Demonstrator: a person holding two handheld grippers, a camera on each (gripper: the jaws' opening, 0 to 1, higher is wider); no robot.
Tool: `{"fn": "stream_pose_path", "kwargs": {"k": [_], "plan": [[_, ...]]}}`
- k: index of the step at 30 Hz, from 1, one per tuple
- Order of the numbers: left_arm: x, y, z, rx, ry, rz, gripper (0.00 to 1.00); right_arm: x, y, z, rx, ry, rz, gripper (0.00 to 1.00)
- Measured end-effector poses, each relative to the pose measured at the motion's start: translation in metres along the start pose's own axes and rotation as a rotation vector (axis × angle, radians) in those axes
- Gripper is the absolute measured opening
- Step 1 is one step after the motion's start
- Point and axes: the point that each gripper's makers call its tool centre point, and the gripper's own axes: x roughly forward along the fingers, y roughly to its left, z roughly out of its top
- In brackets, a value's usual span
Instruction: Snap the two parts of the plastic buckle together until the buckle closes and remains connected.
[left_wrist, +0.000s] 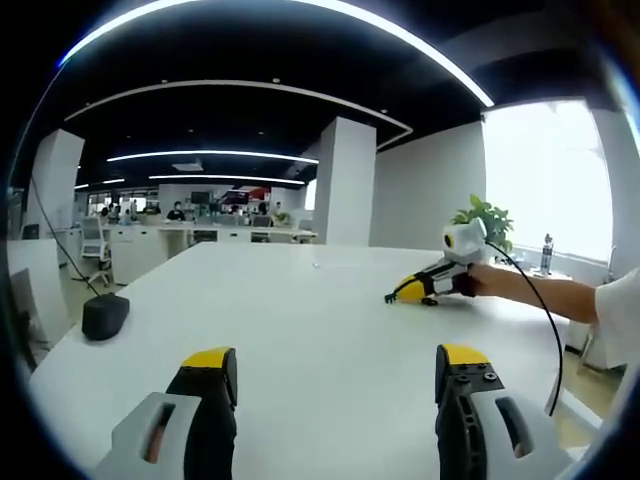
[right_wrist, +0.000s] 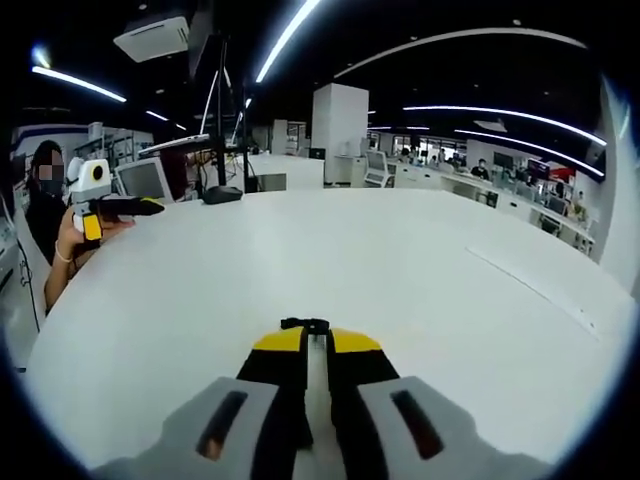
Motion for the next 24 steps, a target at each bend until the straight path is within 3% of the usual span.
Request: {"fn": "stream_pose_path", "kwargs": {"k": [2, 16, 24], "plan": [[0.000, 0.000, 0.000, 0.000, 0.000, 0.000, 0.83, -0.002, -0.001, 0.000, -0.008, -0.003, -0.005, 0.01], [-0.002, 0.002, 0.002, 0.003, -0.002, -0.004, 0.83, 0.001, -0.014, 0.006, 0.009, -0.024, -0.009, 0.00], [-0.003, 0.004, 0.003, -0.002, -0.005, 0.000, 0.83, 0.005, -0.010, 0.004, 0.016, -0.015, 0.003, 0.17]]}}
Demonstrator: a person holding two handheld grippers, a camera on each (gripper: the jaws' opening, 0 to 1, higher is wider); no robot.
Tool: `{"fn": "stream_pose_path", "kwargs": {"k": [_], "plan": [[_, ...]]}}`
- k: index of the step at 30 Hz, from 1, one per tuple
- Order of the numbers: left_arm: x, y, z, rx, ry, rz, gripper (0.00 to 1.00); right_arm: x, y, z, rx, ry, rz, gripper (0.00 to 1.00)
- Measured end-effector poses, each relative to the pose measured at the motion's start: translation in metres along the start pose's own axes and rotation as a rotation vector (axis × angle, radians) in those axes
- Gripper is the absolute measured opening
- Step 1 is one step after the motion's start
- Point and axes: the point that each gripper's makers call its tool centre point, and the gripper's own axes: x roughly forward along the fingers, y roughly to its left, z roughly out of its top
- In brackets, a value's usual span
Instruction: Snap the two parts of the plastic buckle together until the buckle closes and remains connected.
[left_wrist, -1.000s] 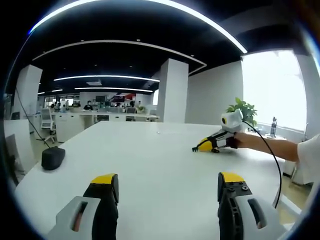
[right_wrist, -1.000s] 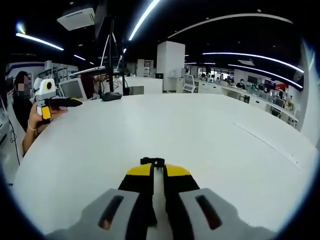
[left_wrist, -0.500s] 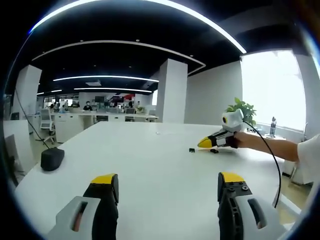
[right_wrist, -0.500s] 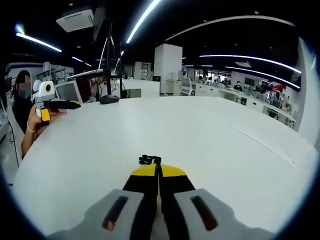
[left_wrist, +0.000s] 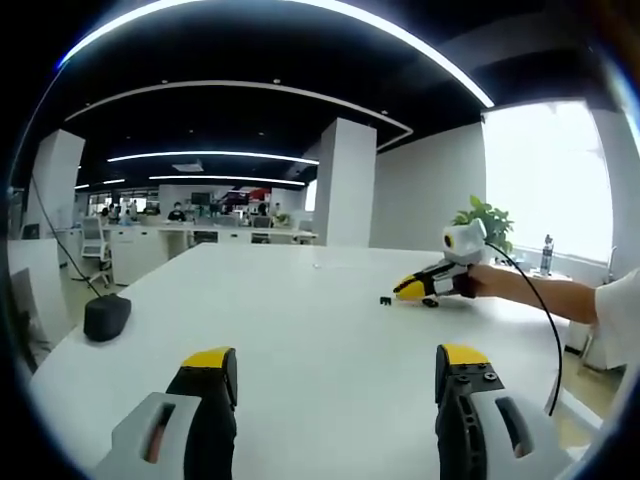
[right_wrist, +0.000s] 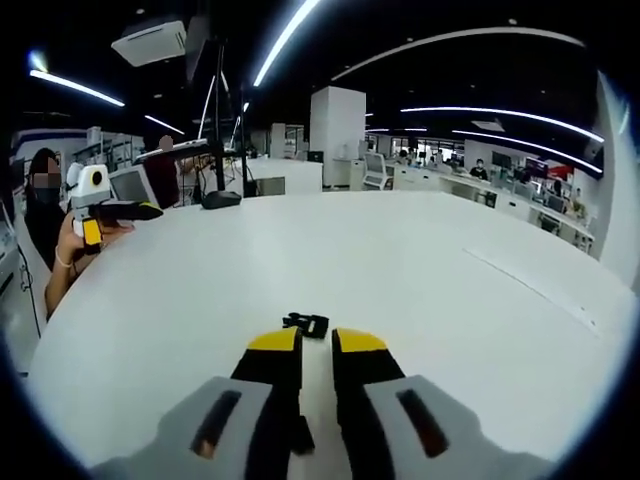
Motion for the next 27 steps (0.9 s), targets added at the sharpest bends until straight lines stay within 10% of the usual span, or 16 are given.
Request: {"fn": "stream_pose_path", "kwargs": {"k": [27], "plan": [[-0.002, 0.003, -0.001, -0.007, -0.004, 0.007, 0.83, 0.014, 0.018, -0.004, -0.005, 0.041, 0.024, 0.47]]}}
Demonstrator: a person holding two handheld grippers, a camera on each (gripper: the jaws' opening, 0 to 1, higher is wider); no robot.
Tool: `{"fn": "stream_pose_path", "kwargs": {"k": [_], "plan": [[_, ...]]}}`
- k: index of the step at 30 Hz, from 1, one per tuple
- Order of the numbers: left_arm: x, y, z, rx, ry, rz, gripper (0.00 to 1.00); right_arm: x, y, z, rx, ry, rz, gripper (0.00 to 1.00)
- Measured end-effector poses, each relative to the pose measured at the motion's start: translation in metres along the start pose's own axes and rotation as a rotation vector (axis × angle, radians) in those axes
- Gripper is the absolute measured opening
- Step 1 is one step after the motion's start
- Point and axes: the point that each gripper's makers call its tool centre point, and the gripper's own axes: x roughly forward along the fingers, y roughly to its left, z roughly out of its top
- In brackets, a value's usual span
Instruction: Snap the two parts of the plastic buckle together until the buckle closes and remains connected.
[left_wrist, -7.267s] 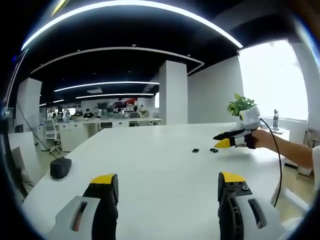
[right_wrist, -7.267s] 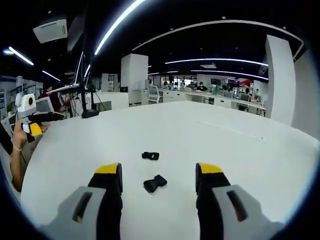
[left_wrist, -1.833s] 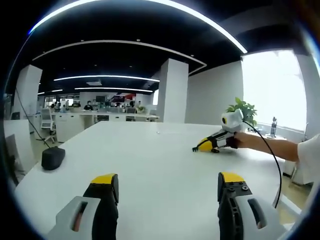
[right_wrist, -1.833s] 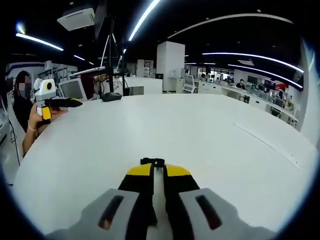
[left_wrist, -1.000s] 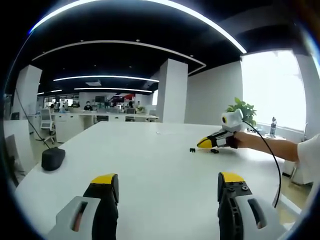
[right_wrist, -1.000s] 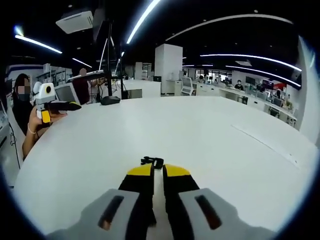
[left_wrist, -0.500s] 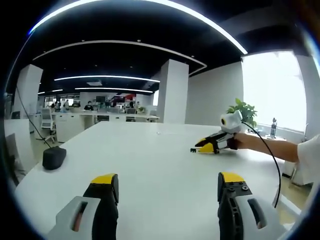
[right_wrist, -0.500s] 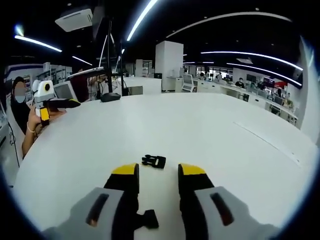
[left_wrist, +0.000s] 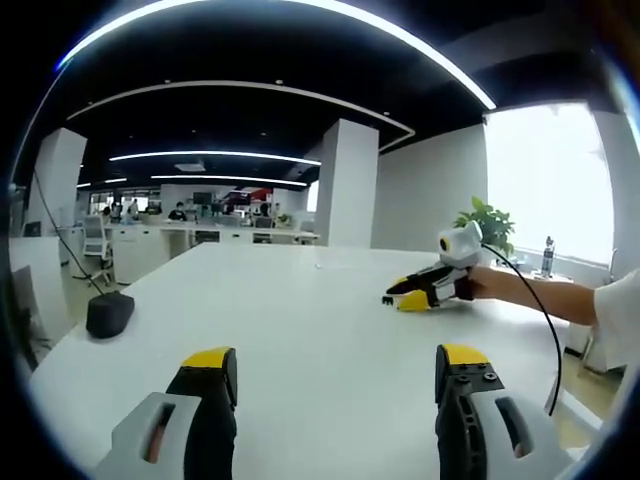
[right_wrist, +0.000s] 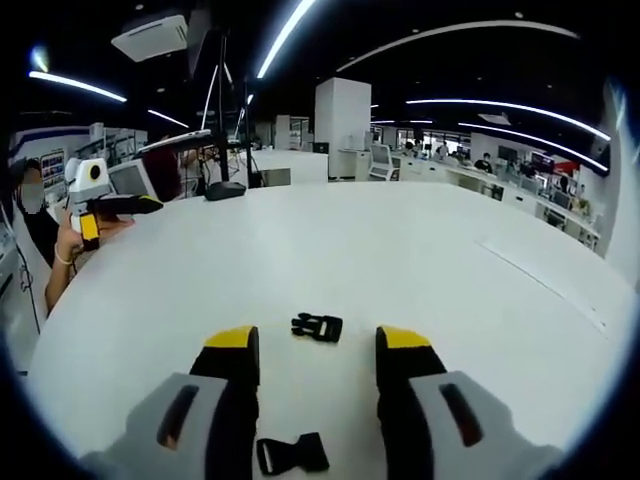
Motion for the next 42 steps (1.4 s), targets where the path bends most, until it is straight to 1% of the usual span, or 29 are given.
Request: {"fn": "stream_pose_path", "kwargs": {"k": [7, 12, 14, 16, 20, 24, 33, 42], "plan": [[-0.0017, 0.0023, -0.0002, -0.003, -0.003, 0.006, 0.83, 0.0017, 0.0008, 0.0005, 0.001, 0.000, 0.001, 0.48], [-0.0020, 0.0019, -0.0017, -0.001, 0.001, 0.006, 0.83, 0.0031, 0.0000, 0.0011, 0.005, -0.004, 0.003, 0.45], [-0.0020, 0.0019, -0.0020, -0.002, 0.001, 0.006, 0.83, 0.0037, -0.0007, 0.0011, 0.009, -0.007, 0.001, 0.41], [-0.0021, 0.0022, -0.0021, -0.002, 0.001, 0.007, 0.83, 0.0038, -0.0002, 0.0012, 0.013, -0.017, 0.004, 0.35], [-0.0022, 0.0027, -0.0025, -0.001, 0.003, 0.009, 0.83, 0.0038, -0.0027, 0.0004, 0.020, -0.019, -0.006, 0.32], [-0.0020, 0.0030, -0.0022, -0.002, 0.003, 0.010, 0.83, 0.0038, -0.0048, 0.0004, 0.020, -0.018, -0.009, 0.25], [-0.0012, 0.0012, -0.0001, 0.005, 0.002, 0.006, 0.83, 0.0037, -0.0038, 0.0006, 0.028, -0.018, -0.010, 0.19], [-0.0003, 0.0003, 0.0010, 0.010, 0.003, 0.004, 0.83, 0.0024, -0.0031, 0.0004, 0.031, -0.018, -0.011, 0.19]]}}
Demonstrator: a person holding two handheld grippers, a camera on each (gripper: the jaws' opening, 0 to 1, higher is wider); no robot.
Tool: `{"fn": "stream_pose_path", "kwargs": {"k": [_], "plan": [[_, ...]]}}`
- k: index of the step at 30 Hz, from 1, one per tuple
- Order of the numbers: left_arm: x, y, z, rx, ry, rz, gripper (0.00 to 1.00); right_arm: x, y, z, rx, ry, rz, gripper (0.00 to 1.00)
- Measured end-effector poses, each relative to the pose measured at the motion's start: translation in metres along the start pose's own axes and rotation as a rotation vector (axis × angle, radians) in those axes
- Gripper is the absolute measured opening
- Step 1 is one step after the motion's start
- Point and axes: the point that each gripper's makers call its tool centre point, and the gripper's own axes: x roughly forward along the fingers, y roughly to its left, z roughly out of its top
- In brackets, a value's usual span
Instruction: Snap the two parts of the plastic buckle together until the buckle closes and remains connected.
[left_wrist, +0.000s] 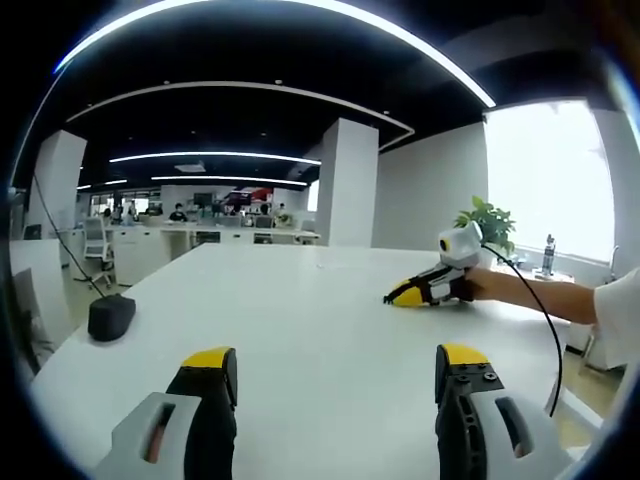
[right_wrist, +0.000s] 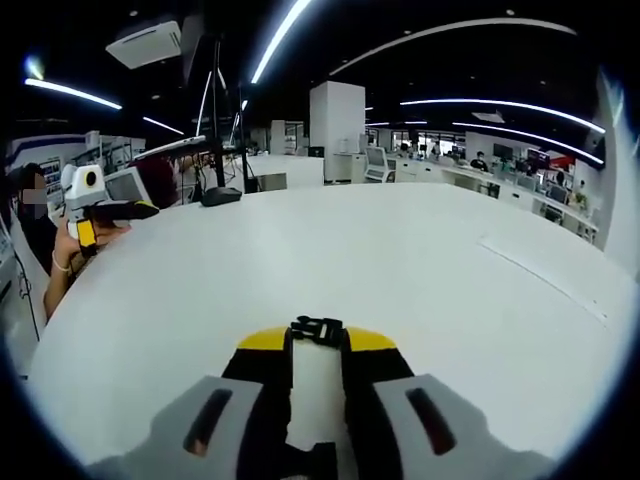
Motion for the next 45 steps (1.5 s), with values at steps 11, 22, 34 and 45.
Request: {"fn": "stream_pose_path", "kwargs": {"k": [11, 22, 34, 45], "plan": [[0.002, -0.001, -0.002, 0.000, 0.007, -0.004, 0.83, -0.003, 0.000, 0.004, 0.008, -0.020, -0.002, 0.19], [0.003, -0.003, -0.003, 0.000, 0.008, -0.008, 0.83, -0.017, -0.002, 0.011, 0.013, -0.056, -0.028, 0.19], [0.004, -0.007, -0.004, 0.002, 0.009, -0.019, 0.83, -0.034, -0.010, 0.008, 0.025, -0.076, -0.077, 0.19], [0.007, -0.011, -0.003, 0.004, 0.010, -0.029, 0.83, -0.050, -0.025, 0.001, 0.040, -0.077, -0.164, 0.19]]}}
